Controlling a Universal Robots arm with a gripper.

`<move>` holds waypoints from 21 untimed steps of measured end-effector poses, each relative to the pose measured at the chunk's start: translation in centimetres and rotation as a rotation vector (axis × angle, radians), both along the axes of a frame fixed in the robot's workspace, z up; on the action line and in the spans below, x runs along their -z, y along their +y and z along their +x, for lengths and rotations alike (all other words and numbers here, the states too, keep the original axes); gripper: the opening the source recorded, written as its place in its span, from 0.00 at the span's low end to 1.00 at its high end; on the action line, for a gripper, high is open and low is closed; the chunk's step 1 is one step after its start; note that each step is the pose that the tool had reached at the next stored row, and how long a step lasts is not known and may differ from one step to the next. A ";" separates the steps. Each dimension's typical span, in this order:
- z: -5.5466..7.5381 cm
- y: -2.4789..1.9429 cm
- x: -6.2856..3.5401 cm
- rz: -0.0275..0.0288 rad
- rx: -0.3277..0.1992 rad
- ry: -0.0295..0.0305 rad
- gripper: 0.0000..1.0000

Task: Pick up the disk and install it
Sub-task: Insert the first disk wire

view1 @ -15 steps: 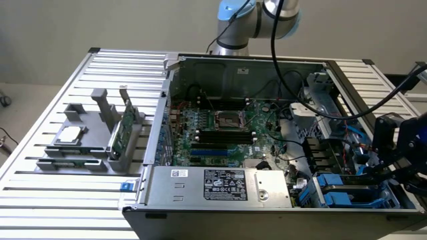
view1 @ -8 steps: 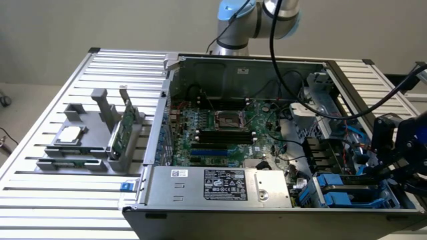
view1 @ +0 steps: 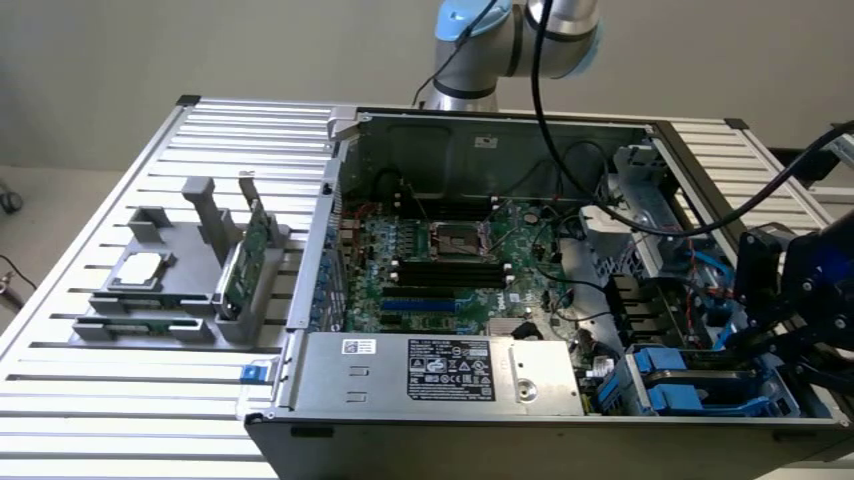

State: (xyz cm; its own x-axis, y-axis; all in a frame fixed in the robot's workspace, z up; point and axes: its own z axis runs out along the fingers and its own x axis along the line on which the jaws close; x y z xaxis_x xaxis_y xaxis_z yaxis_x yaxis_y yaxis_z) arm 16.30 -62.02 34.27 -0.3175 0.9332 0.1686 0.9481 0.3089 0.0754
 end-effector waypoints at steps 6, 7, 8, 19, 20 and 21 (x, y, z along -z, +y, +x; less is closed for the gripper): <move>-0.3 0.00 -0.27 0.0017 0.027 -0.0001 0.16; -0.4 0.00 -0.27 0.0018 0.034 0.0000 0.16; -0.4 0.00 -0.28 0.0016 0.042 -0.0001 0.16; -1.8 0.05 -0.13 -0.0341 0.080 -0.0007 0.16; -1.9 0.12 -0.11 -0.0447 0.080 -0.0004 0.16; -1.9 0.24 -0.11 -0.0555 0.079 0.0000 0.16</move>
State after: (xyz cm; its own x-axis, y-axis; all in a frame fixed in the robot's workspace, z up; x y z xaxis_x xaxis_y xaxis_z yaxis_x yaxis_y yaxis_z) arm 14.41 -61.78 34.38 -0.2421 0.9633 0.1159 0.9698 0.2365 0.0603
